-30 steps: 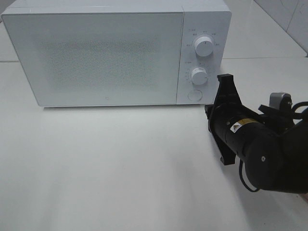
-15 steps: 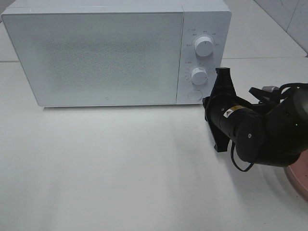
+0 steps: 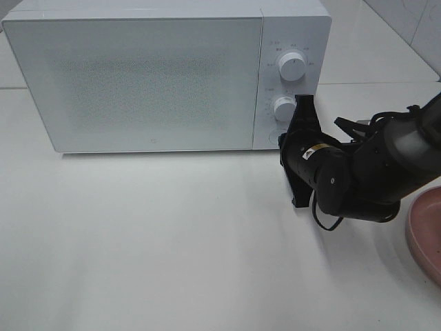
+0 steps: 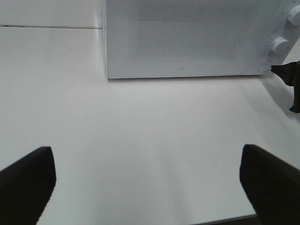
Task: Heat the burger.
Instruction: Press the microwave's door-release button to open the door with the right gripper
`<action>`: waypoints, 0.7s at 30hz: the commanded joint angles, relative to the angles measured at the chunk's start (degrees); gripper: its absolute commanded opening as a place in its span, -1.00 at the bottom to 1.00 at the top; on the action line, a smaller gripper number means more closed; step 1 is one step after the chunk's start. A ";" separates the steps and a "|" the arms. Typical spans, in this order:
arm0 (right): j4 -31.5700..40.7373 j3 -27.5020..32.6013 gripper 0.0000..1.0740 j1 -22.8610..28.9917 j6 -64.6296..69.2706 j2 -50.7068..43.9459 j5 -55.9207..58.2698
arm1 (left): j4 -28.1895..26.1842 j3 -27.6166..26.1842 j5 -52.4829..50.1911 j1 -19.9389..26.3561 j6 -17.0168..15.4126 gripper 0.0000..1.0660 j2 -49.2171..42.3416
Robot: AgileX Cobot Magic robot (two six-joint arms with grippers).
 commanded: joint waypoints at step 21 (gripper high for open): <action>-2.41 -6.13 -1.00 -2.29 0.06 3.61 -0.40 | -0.11 0.11 0.11 -0.23 -0.06 0.87 -1.03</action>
